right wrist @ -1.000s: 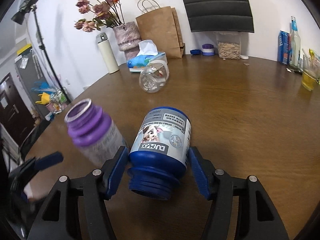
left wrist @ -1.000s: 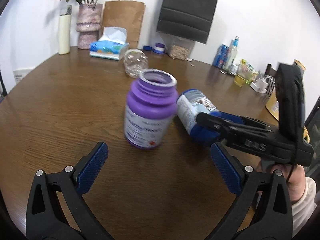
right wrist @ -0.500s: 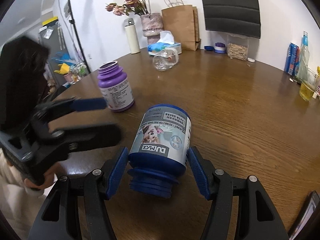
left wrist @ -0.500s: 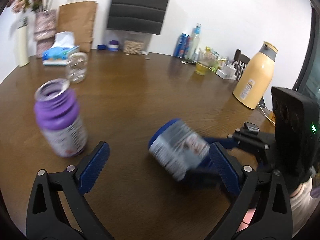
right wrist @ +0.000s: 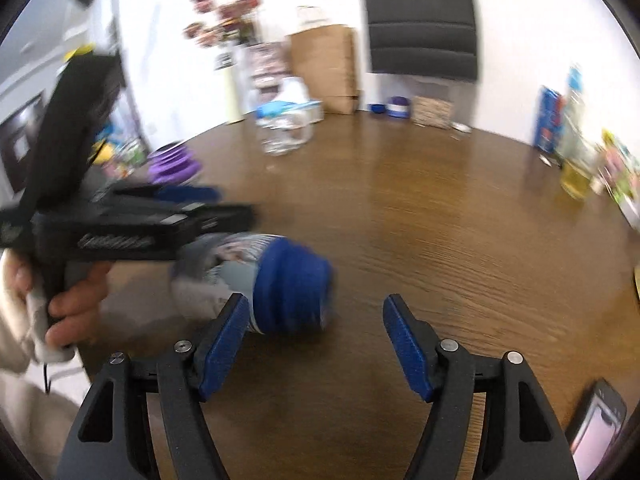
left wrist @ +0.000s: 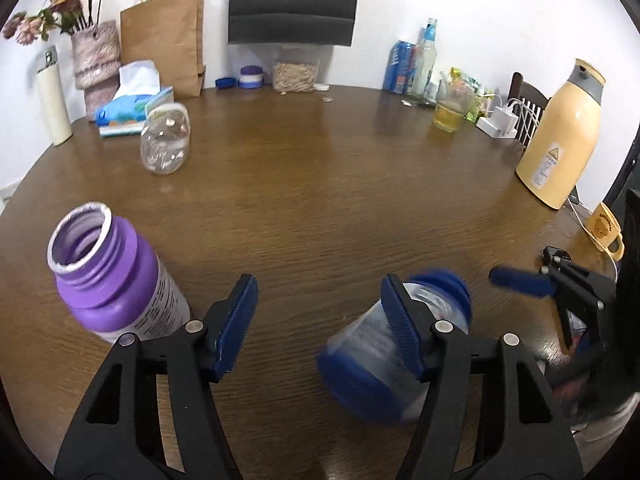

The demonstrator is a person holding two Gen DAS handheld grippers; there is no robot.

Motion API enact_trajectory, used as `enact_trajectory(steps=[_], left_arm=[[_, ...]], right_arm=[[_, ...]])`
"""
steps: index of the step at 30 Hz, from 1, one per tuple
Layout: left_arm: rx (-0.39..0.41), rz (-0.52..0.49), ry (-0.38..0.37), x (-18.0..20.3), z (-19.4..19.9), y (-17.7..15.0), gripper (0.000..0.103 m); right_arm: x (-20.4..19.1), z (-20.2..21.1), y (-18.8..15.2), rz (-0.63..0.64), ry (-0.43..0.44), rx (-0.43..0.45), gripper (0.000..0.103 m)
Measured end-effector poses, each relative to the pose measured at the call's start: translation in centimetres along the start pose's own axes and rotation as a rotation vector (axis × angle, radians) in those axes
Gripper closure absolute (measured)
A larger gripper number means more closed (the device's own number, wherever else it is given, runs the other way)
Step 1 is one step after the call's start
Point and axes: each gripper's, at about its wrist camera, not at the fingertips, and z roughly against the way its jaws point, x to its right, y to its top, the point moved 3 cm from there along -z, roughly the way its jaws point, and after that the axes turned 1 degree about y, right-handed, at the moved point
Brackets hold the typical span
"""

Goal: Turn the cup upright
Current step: 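Lift the bottle with the right tool while the left tool grasps its body, then hold the bottle cap-up in the left tool while the right tool grasps it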

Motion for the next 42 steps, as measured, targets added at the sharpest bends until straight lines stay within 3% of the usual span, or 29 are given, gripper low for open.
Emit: enact_trajectory(steps=[4,6,8,10,12,14,17,18,21,23,27,30,34,36,38,42], left_arm=[[-0.024,-0.026,0.026,0.1,0.2,0.3,0.041],[-0.04,-0.065,-0.075,1.1,1.1,0.9,0.03],[-0.079,-0.091,-0.15,2.0,1.4,1.2,0.028],[-0.18,-0.169,-0.204,3.3,0.4,1.0,0.028],[-0.282,-0.221,-0.175,3.9,-1.3,0.4,0.027],[-0.407,-0.257,-0.151,4.2,-3.6,-0.1,0.038],[-0.528,-0.277,-0.154,4.3,-6.0,-0.4,0.044],[-0.525,-0.285,-0.153,4.4,-6.3,-0.2,0.044],[-0.478,-0.312,-0.129,4.8,-6.5,0.7,0.044],[-0.393,-0.312,-0.118,5.0,-5.6,2.2,0.044],[-0.146,-0.304,-0.117,5.0,-2.1,7.1,0.044],[0.053,-0.366,-0.069,5.5,0.5,10.8,0.044],[0.213,-0.4,-0.114,4.6,1.5,12.8,0.044],[0.264,-0.385,-0.151,3.9,1.4,13.2,0.044],[0.329,-0.356,-0.172,2.7,1.4,13.2,0.044],[0.351,-0.357,-0.199,1.6,0.7,13.4,0.044]], right_arm=[[1.0,-0.3,0.4,-0.042,0.016,0.009,0.028],[1.2,-0.4,0.4,-0.042,0.017,0.007,0.028],[1.4,-0.5,0.6,-0.047,0.01,0.011,0.028],[1.8,-0.1,0.5,-0.056,-0.007,0.02,0.028],[2.4,0.0,0.4,-0.078,-0.018,0.024,0.028],[3.2,0.0,0.2,-0.112,-0.034,0.018,0.028],[3.7,0.3,0.1,-0.132,-0.05,0.025,0.028],[3.9,0.4,0.0,-0.139,-0.059,0.027,0.028],[4.3,0.6,0.1,-0.16,-0.071,0.038,0.028],[4.6,1.1,0.4,-0.183,-0.074,0.062,0.028],[4.8,3.4,3.3,-0.202,-0.075,0.176,0.028],[4.2,4.9,6.5,-0.173,-0.071,0.265,0.028],[4.1,6.2,11.4,-0.206,0.024,0.403,0.022],[4.9,5.9,13.9,-0.264,0.125,0.452,0.022],[5.2,4.7,15.8,-0.313,0.2,0.428,0.022],[4.7,0.9,19.8,-0.323,0.321,0.329,0.022]])
